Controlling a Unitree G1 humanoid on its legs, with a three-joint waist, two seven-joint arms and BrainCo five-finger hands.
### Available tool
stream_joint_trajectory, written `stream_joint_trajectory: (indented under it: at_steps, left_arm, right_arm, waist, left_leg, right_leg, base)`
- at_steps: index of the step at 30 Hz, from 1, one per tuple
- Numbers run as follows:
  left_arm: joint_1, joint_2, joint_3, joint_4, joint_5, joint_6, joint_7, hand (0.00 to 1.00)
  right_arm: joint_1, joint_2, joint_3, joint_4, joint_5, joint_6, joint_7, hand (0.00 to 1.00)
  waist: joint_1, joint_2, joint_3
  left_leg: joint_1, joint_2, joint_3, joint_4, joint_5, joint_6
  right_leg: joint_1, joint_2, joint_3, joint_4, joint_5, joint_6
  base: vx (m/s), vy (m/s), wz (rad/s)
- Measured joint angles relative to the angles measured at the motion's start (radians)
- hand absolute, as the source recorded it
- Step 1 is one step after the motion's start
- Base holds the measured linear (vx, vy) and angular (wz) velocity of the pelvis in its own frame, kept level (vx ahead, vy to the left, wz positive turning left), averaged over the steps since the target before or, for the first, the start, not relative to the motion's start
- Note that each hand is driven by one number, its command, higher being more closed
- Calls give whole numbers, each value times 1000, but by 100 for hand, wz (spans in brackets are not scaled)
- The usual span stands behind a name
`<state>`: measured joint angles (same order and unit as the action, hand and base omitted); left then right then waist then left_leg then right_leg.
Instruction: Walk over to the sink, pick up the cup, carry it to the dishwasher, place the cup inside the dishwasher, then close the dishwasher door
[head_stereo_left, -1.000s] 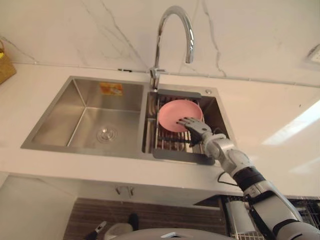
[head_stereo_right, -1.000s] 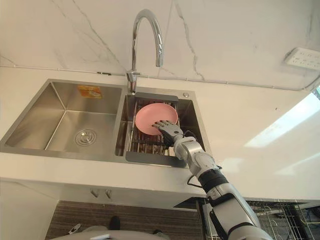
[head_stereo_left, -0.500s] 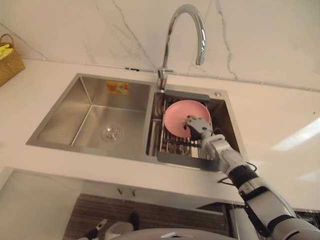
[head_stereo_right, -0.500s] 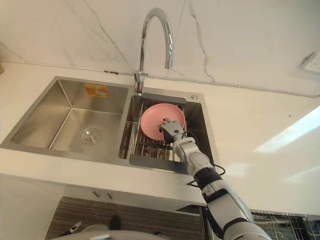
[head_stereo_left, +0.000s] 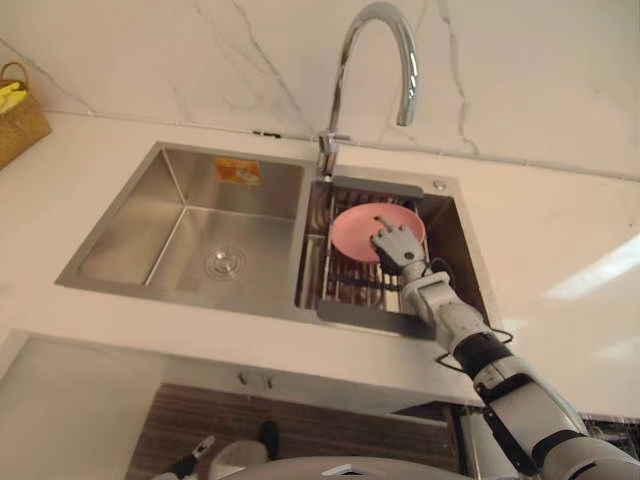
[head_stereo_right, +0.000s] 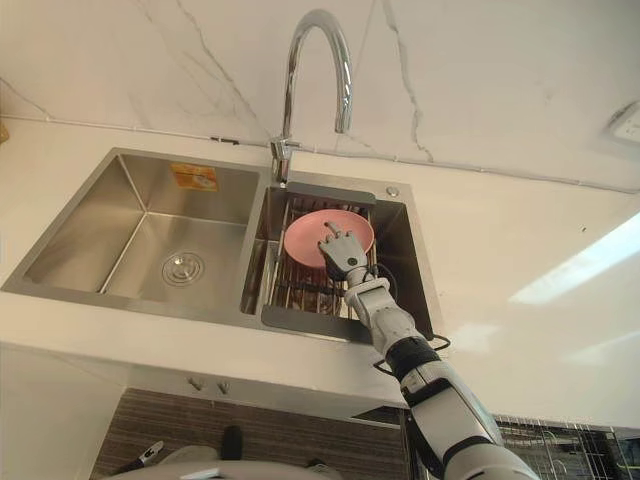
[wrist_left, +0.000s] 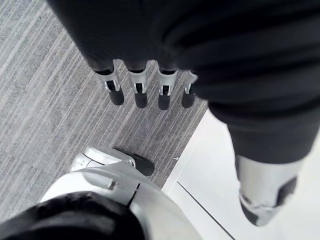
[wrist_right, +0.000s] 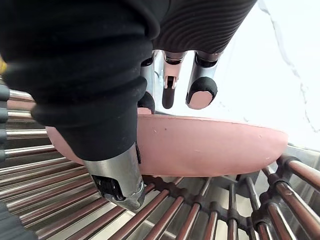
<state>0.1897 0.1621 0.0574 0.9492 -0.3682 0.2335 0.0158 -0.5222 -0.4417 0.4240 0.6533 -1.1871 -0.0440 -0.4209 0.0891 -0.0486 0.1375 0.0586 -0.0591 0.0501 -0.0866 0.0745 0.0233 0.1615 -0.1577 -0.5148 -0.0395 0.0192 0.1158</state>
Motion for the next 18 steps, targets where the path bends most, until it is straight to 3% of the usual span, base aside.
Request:
stream_joint_trajectory:
  at_steps: [4,11,18]
  left_arm:
    - [0,6,-21,-5,9,-1,-1,0]
    - [18,6,-21,-26,20,-1,-6,0]
    - [28,6,-22,-26,20,-1,-9,0]
  right_arm:
    - [0,-17,0,-8,0,-27,-9,100]
    - [-7,-150,-1,-94,-58,-105,-47,100]
    - [-43,-212,2,-131,-71,-131,-47,100]
  waist:
    - [-3,0,0]
    - [-2,0,0]
    - [-7,1,0]
  left_leg:
    - [4,0,0,0,0,-1]
    - [4,1,-3,0,1,-3]
    - [-7,4,12,0,3,-6]
  right_leg:
    - [1,1,-4,0,0,0]
    - [0,-1,-10,9,-1,-1]
    - [-17,2,11,3,3,-12]
  base:
    - [0,0,1]
    - [-5,2,2]
    - [0,3,-7]
